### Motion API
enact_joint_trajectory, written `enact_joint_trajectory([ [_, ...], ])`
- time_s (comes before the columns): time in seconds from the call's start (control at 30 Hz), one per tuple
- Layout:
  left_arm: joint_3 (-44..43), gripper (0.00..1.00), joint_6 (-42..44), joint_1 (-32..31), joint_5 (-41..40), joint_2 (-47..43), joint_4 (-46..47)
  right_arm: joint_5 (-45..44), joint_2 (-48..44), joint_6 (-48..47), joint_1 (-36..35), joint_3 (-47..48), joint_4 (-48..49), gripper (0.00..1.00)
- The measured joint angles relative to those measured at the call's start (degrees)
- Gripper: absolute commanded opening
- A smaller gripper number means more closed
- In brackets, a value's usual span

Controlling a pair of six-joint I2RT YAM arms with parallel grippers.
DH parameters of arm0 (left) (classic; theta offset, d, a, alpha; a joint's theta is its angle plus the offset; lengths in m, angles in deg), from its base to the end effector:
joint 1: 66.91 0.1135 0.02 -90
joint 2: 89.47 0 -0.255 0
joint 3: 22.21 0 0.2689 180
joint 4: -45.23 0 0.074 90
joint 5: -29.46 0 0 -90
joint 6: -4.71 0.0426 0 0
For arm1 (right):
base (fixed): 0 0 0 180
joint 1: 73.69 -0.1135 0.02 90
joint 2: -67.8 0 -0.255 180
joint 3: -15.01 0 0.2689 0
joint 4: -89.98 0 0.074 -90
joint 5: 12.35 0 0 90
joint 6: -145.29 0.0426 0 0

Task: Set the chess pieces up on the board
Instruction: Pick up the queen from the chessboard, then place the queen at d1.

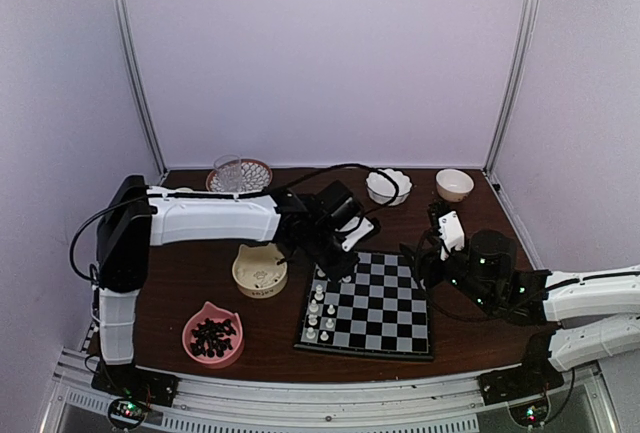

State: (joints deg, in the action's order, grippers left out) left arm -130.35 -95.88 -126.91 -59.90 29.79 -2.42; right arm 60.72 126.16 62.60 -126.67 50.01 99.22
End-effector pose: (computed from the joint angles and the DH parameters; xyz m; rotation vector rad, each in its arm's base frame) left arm 0.2341 -0.4064 0.1844 1.1190 2.4225 -0.4431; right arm 0.1570 0.1876 0.1960 -0.5117 1.7595 0.4784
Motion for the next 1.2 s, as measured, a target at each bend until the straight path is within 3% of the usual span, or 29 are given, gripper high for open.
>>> enact_joint_trajectory([
  [0.3,7.54,0.08,0.02,0.00,-5.07,-7.74,0.22,0.26,0.11,0.00,0.00,0.00,0.00,0.66],
  [1.2,10.43,0.07,0.66,1.14,-6.88,-6.16,2.16,0.42,0.13,0.00,0.02,0.00,0.02,0.67],
])
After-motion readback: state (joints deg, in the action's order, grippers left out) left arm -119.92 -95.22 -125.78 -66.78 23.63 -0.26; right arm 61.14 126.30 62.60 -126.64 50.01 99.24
